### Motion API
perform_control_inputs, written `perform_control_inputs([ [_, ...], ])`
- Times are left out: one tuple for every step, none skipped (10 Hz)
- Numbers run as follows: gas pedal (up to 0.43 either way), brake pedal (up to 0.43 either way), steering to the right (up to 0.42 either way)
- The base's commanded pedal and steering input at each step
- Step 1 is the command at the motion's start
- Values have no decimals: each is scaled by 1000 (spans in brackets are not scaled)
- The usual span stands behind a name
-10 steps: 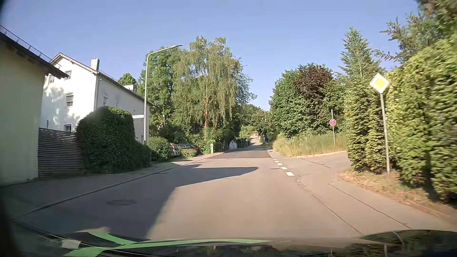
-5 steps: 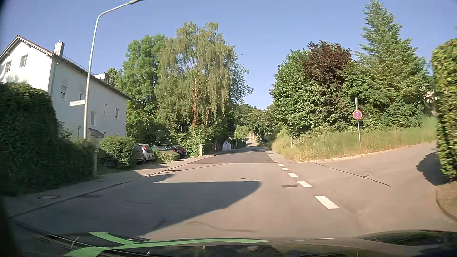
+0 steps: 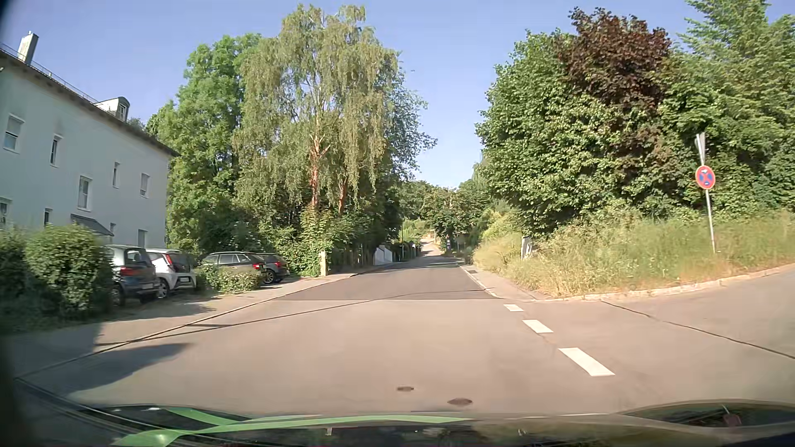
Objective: Follow the waypoints while adhering to traffic rules and regulations
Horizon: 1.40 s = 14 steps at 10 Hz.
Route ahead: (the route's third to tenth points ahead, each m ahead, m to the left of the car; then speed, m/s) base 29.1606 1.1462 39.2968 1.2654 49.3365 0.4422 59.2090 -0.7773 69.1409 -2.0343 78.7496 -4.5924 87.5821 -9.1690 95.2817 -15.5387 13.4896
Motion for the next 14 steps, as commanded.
perform_control_inputs([
  [240,0,3],
  [240,0,3],
  [240,0,2],
  [248,0,1],
  [248,0,0],
  [248,0,0],
  [248,0,0],
  [248,0,-2],
  [248,0,-2],
  [248,0,-2],
  [248,0,-1],
  [248,0,-1],
  [240,0,-1],
  [228,0,0],
])
